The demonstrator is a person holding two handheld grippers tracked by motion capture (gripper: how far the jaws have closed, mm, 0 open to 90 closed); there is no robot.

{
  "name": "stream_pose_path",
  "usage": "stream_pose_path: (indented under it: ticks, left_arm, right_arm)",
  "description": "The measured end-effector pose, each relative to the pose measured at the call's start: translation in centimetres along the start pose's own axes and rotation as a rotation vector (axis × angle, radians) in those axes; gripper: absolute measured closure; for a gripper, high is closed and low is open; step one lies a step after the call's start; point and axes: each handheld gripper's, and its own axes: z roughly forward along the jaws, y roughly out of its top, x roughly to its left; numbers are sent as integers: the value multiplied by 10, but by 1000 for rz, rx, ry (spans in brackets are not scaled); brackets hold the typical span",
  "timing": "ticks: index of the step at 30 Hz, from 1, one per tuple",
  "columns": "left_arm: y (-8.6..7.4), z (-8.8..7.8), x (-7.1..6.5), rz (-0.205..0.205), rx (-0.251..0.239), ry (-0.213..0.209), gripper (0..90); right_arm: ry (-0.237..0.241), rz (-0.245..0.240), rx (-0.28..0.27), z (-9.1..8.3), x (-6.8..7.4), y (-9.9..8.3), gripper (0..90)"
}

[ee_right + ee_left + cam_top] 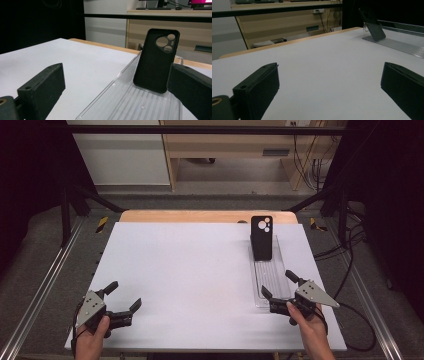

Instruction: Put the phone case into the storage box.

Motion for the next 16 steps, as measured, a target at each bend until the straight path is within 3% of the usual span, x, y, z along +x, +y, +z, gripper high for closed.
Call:
stream_pose_path:
  ticks: [16]
  left_arm:
    - [0, 2, -3, 11, -3, -19, 18]
  right_arm:
    - [8, -6, 40, 3, 1, -9, 20]
